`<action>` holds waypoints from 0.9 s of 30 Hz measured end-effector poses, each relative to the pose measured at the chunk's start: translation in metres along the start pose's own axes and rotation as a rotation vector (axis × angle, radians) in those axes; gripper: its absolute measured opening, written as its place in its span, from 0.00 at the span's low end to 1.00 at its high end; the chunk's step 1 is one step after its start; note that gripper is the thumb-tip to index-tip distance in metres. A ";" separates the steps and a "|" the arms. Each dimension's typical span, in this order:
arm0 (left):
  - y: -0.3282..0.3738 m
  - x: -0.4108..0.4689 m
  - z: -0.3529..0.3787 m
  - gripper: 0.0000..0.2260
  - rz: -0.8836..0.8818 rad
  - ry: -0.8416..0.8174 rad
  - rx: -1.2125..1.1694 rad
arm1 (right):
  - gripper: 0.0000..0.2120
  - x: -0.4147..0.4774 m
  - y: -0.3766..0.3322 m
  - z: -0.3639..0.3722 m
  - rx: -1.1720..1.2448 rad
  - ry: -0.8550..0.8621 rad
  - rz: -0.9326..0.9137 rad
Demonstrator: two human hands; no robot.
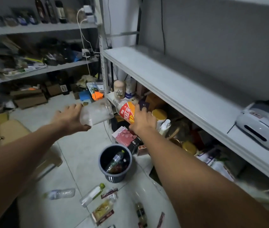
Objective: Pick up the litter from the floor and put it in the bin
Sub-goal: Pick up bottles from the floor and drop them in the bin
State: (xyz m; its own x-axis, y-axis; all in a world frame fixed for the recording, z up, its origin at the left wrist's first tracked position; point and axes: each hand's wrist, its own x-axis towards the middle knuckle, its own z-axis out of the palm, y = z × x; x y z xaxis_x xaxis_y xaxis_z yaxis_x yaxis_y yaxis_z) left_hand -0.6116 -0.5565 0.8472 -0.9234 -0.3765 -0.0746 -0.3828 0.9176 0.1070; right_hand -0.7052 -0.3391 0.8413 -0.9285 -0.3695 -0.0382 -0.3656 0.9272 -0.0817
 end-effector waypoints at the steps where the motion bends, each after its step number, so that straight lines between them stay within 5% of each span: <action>1: -0.001 0.003 0.005 0.38 0.010 -0.005 0.021 | 0.42 0.003 -0.001 0.006 -0.008 -0.001 -0.004; 11: -0.011 0.045 0.129 0.35 0.023 -0.054 0.097 | 0.40 0.055 0.009 0.119 -0.051 -0.036 -0.091; 27: -0.006 0.124 0.478 0.35 0.037 0.075 0.135 | 0.41 0.126 0.071 0.460 -0.024 0.053 -0.075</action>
State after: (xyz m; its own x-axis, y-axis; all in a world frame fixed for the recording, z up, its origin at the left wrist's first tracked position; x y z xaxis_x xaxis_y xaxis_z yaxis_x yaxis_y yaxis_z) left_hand -0.7102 -0.5476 0.3630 -0.9382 -0.3462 0.0015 -0.3461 0.9378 -0.0259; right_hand -0.8180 -0.3481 0.3725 -0.9003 -0.4347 0.0202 -0.4351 0.8985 -0.0583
